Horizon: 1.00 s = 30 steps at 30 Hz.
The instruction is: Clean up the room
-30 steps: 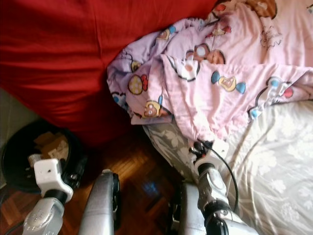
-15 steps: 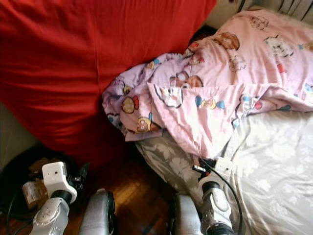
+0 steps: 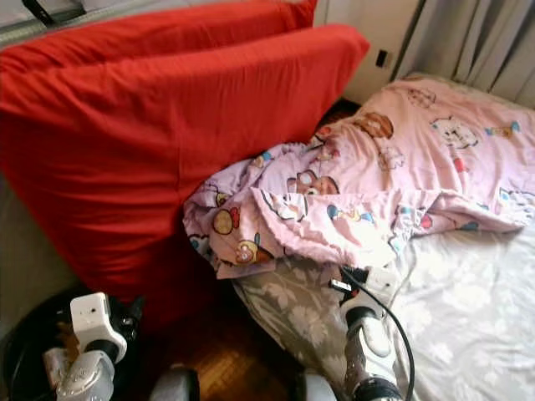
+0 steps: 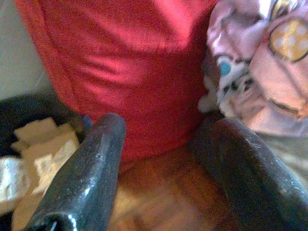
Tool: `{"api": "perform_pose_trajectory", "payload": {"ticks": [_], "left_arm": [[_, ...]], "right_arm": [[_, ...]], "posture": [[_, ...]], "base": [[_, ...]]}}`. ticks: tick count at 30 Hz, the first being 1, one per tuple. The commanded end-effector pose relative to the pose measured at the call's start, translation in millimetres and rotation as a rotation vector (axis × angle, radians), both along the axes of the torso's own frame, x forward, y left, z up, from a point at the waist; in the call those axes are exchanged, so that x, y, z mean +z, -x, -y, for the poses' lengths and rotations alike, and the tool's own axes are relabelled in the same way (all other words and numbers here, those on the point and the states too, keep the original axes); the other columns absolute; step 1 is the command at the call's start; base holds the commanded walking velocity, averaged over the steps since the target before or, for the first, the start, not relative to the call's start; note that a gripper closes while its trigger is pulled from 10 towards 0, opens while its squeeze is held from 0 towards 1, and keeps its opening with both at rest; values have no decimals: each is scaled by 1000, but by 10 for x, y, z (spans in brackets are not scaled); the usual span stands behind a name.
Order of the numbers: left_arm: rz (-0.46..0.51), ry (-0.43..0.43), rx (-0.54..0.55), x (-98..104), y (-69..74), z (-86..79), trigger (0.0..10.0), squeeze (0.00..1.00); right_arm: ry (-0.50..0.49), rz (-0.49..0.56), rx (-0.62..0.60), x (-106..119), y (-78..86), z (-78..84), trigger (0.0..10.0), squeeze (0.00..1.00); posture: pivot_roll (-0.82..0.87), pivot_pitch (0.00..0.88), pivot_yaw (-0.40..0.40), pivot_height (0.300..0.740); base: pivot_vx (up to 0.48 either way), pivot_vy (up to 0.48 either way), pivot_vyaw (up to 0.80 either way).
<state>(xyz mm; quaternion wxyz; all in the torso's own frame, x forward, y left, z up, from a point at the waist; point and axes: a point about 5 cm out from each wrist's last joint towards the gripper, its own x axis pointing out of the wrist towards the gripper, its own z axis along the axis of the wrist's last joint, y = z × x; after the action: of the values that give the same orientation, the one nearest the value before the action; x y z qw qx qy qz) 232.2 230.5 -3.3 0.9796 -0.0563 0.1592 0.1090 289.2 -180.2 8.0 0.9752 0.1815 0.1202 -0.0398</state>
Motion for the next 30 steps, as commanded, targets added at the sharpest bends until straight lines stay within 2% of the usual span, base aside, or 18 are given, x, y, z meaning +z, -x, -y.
{"api": "perform_pose_trajectory", "payload": {"ticks": [1, 3, 7, 9, 11, 12, 16, 23, 30], "left_arm": [[-63, -5, 12, -128, 101, -54, 10000, 0], [-111, -11, 9, -224, 168, -78, 10000, 0], [-271, -18, 17, -464, 385, -105, 10000, 0], [-362, -15, 25, -595, 558, -112, 10000, 0], [-372, -15, 24, -613, 580, -110, 10000, 0], [-401, -8, 22, -662, 652, -90, 10000, 0], [-436, 6, 29, -737, 758, -49, 10000, 0], [-445, 17, 24, -759, 772, -22, 10000, 0], [-479, 23, 39, -776, 798, -80, 10000, 0]], "right_arm": [[12, 1, 18, -1, 1, -17, 10000, 0], [-9, -8, 7, -22, 19, -8, 10000, 0], [3, -4, 73, -51, 63, -86, 10000, 0], [9, -1, 52, -62, 92, -45, 10000, 0], [10, 0, 46, -62, 95, -35, 10000, 0], [17, -19, 9, -78, 108, 26, 10000, 0], [23, -32, -38, -87, 125, 107, 10000, 0], [31, -8, -52, -17, 59, 126, 10000, 0], [38, -5, -47, 18, 4, 81, 10000, 0]], "posture": [[43, 6, -21, 725], [33, 0, -20, 735], [29, 0, -26, 740], [17, 0, -30, 740], [17, 0, -30, 740], [18, 0, -32, 740], [24, 0, -36, 740], [24, 9, -37, 740], [31, 45, -29, 740]], "base": [[0, 0, 0], [0, 0, 0], [0, 0, 0], [0, 0, 0], [0, 0, 0], [0, 0, 0], [0, 0, 0], [0, 0, 0], [0, 0, 0]]}}
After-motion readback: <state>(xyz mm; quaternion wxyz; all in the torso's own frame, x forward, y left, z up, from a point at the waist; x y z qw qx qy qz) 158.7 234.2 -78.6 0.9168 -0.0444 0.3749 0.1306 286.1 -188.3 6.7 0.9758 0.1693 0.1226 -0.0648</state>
